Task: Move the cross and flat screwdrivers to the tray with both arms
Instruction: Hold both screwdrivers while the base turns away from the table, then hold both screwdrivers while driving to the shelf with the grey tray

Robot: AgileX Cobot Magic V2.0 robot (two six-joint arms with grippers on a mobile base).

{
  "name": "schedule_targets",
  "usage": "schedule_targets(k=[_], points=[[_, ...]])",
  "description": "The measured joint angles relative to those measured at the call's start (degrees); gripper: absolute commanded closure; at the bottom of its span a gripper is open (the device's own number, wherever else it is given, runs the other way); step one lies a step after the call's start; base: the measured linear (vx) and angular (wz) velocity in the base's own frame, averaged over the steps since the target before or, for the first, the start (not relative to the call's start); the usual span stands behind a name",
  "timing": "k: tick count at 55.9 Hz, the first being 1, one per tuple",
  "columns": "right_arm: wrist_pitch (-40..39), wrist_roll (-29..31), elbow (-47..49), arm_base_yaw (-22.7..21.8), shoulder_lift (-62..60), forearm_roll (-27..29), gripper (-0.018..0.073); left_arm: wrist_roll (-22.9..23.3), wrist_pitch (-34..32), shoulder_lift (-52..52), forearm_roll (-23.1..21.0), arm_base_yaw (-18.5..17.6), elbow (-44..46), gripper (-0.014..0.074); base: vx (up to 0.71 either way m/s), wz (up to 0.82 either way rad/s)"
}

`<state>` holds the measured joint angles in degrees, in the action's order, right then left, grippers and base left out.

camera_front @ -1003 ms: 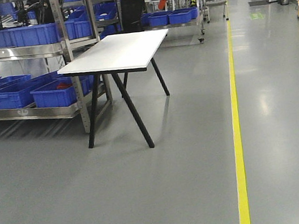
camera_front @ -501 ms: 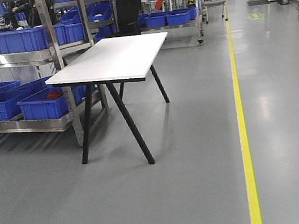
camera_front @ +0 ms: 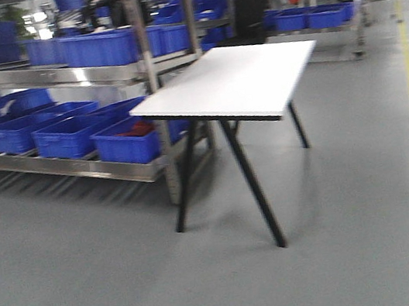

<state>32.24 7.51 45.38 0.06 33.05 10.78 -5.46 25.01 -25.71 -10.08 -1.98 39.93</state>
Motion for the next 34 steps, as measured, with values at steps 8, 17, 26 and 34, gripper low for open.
schedule_targets(k=[8, 17, 26, 34], points=[[0.0, 0.0, 0.0, 0.0, 0.0, 0.0, 0.0559, 0.0, 0.05, 0.0, 0.0, 0.0, 0.0, 0.0599, 0.53, 0.69], [0.0, 0.0, 0.0, 0.0, 0.0, 0.0, 0.0559, 0.0, 0.05, 0.0, 0.0, 0.0, 0.0, 0.0599, 0.54, 0.76], [-0.05, 0.0, 0.0, 0.0, 0.0, 0.0, 0.0559, 0.0, 0.0, 0.0, 0.0, 0.0, 0.0, 0.0599, 0.54, 0.73], [-0.05, 0.0, 0.0, 0.0, 0.0, 0.0, 0.0559, 0.0, 0.0, 0.0, 0.0, 0.0, 0.0, 0.0599, 0.53, 0.61]])
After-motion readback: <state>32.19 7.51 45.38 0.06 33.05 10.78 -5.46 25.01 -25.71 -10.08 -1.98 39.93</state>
